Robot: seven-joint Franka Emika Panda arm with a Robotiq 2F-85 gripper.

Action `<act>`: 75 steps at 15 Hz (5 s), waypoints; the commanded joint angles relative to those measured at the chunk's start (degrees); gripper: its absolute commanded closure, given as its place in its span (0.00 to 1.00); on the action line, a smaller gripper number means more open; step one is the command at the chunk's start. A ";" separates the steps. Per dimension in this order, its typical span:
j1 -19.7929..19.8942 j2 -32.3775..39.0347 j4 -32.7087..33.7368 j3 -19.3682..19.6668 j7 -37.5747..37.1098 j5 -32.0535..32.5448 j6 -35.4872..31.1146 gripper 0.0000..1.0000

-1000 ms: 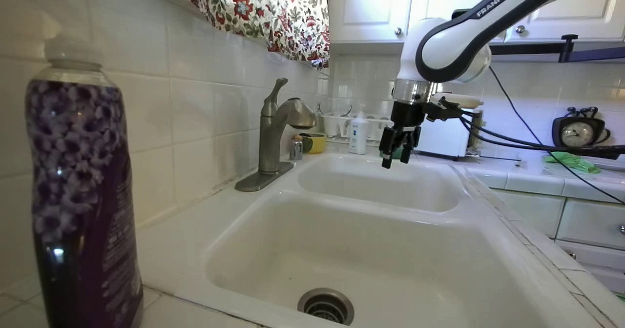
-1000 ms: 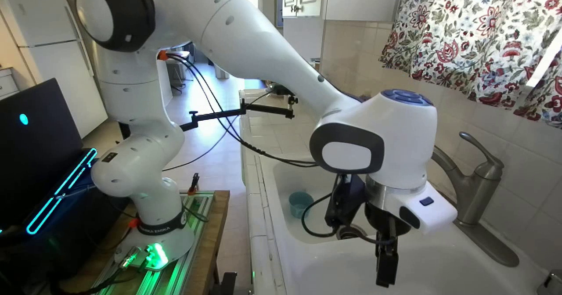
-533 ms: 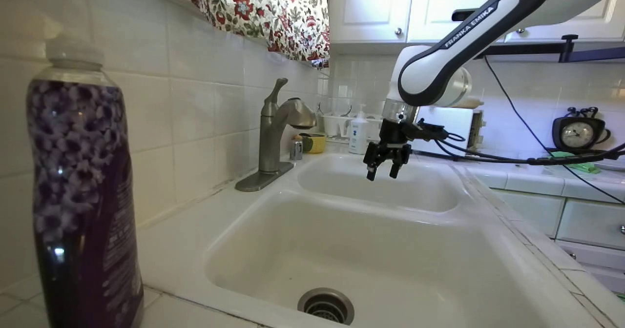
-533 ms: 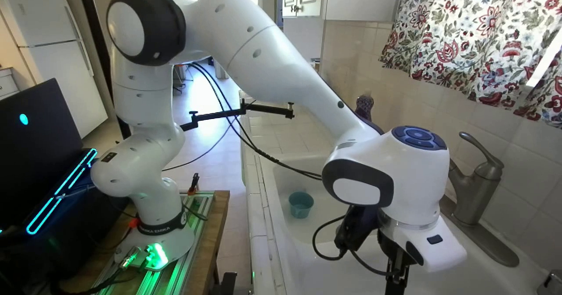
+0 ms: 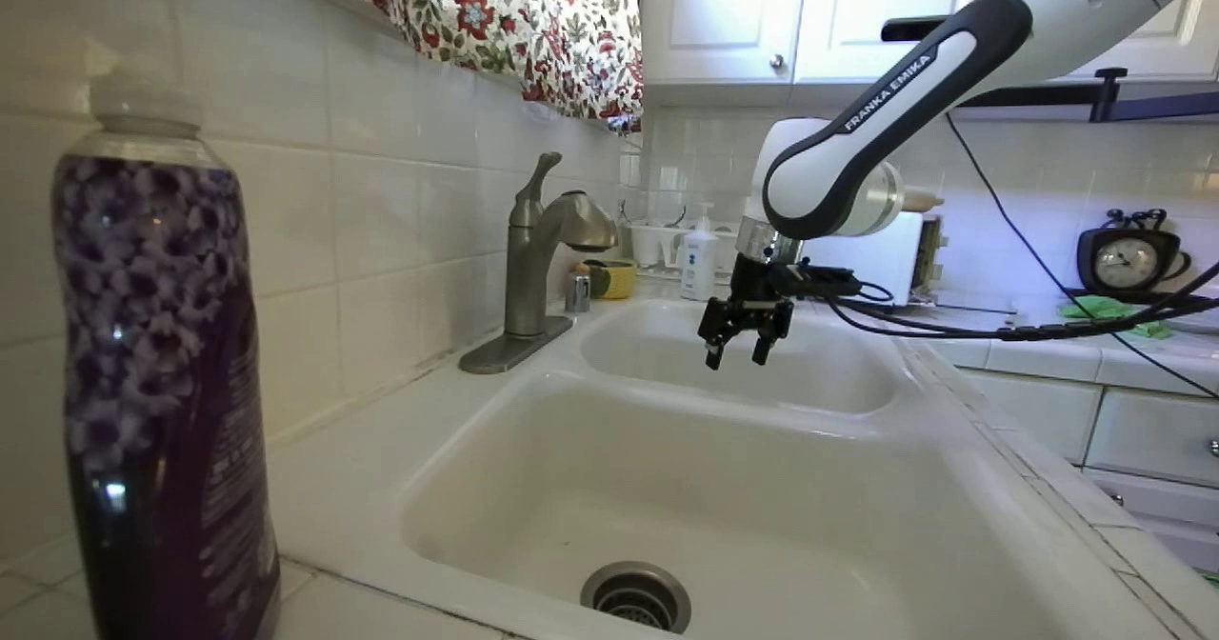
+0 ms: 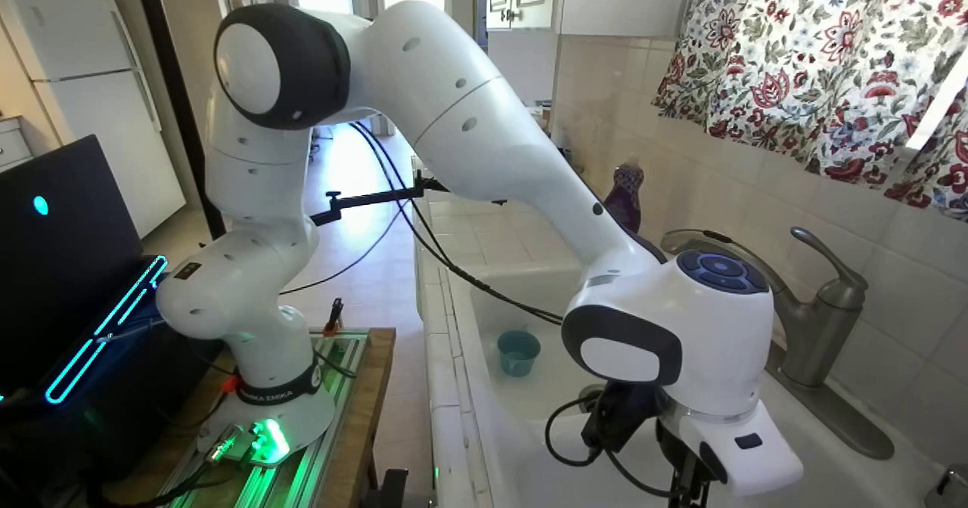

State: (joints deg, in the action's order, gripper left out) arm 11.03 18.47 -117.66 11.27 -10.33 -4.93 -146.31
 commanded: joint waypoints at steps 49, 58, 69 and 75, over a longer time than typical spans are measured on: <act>3.79 31.14 28.62 -3.94 -3.58 -6.74 4.13 0.35; 3.83 32.04 29.05 -3.92 -3.68 -6.76 2.81 0.54; 3.61 33.23 28.90 -3.92 -3.78 -6.56 0.83 0.87; 3.63 32.89 28.76 -3.90 -3.74 -6.54 0.74 0.95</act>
State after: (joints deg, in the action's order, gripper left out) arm 14.28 50.69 -89.79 7.86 -14.19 -9.78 -144.69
